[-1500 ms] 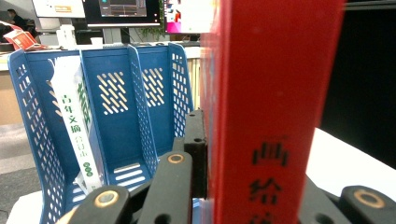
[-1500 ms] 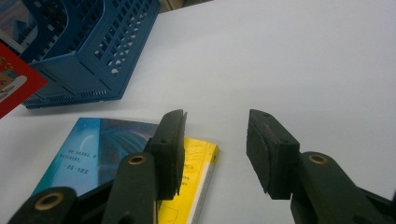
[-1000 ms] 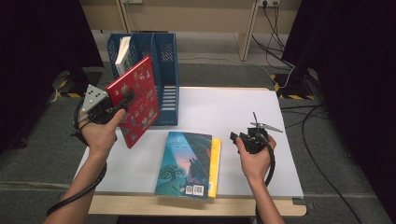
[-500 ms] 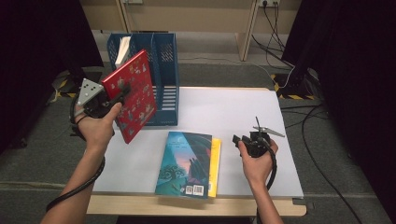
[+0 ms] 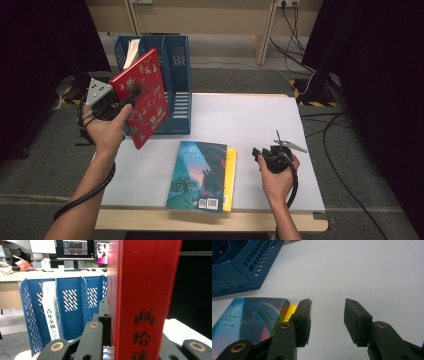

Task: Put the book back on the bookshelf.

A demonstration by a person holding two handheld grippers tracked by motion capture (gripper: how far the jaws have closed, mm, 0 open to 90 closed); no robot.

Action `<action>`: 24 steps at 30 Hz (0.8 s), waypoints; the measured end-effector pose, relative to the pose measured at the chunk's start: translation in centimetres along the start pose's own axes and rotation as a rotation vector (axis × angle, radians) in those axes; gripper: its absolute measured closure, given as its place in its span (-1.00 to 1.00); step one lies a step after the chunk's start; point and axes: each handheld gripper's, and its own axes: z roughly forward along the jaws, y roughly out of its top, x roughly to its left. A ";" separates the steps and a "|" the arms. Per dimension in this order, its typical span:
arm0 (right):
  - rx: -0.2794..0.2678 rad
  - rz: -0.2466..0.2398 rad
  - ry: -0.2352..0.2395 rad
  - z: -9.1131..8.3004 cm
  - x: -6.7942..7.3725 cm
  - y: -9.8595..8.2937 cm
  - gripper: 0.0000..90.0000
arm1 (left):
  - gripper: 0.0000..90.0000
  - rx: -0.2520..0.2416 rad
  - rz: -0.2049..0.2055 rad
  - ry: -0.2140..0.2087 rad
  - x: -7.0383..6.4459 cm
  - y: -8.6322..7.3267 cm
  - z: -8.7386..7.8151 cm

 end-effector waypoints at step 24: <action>0.002 -0.019 -0.021 0.3 -0.3 -1.2 0.27 | 0.76 0.001 -0.003 0.032 0.7 0.2 1.8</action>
